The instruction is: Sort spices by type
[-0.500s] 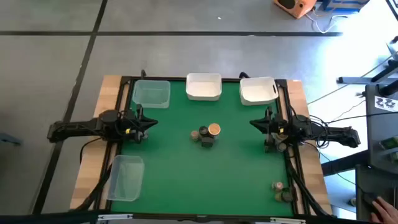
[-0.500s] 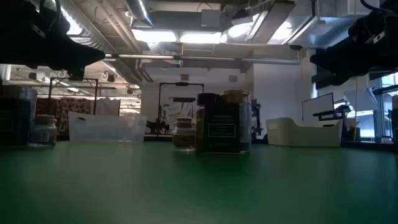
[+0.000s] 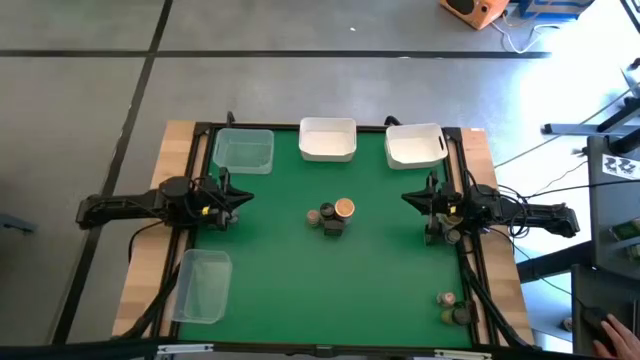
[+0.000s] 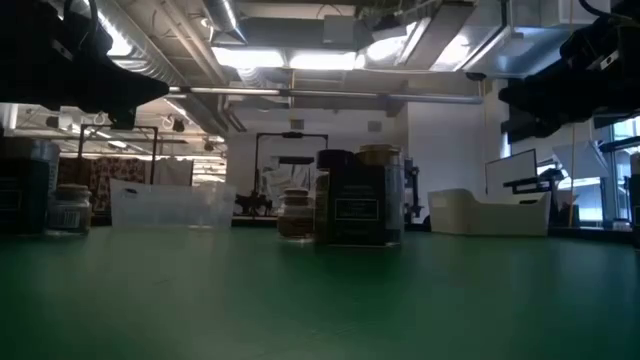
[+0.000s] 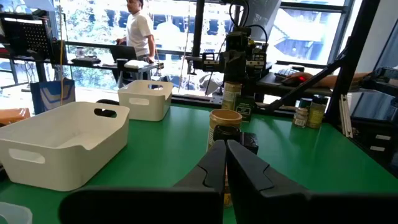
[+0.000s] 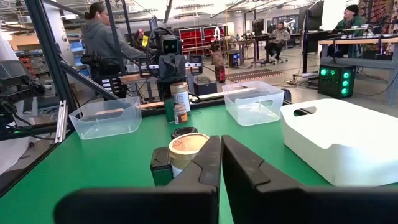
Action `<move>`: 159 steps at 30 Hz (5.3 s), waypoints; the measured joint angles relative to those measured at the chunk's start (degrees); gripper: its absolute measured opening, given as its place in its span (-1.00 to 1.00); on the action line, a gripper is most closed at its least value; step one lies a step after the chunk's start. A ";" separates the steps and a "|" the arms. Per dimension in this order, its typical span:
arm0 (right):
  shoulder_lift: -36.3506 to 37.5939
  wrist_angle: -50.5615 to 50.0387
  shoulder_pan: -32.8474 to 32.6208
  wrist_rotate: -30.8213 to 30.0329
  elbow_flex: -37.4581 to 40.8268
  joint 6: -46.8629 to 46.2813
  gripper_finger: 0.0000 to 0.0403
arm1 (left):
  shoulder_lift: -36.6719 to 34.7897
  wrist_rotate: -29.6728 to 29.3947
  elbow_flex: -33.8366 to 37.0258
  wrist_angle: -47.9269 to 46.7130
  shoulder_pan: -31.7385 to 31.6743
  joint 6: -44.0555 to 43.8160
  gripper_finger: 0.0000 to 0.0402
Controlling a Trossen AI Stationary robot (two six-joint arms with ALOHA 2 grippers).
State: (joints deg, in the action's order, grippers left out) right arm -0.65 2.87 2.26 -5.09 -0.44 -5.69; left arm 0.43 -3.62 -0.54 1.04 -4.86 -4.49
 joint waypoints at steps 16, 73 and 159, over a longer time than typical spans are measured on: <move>-0.01 0.00 0.00 -0.01 -0.01 0.01 -0.92 | -0.01 0.00 0.00 0.00 0.02 0.00 -0.97; 0.01 3.58 0.02 -21.70 0.01 3.19 -0.92 | 15.57 -4.75 -4.70 25.16 -4.56 22.06 -0.99; -0.01 1.84 0.02 -22.85 -0.03 5.99 -0.92 | 96.63 -1.22 -46.88 2.80 3.32 3.46 -0.21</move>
State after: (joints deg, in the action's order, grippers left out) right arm -0.67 4.71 2.28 -27.94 -0.47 0.30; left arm 97.06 -4.84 -47.42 3.84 -1.54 -1.03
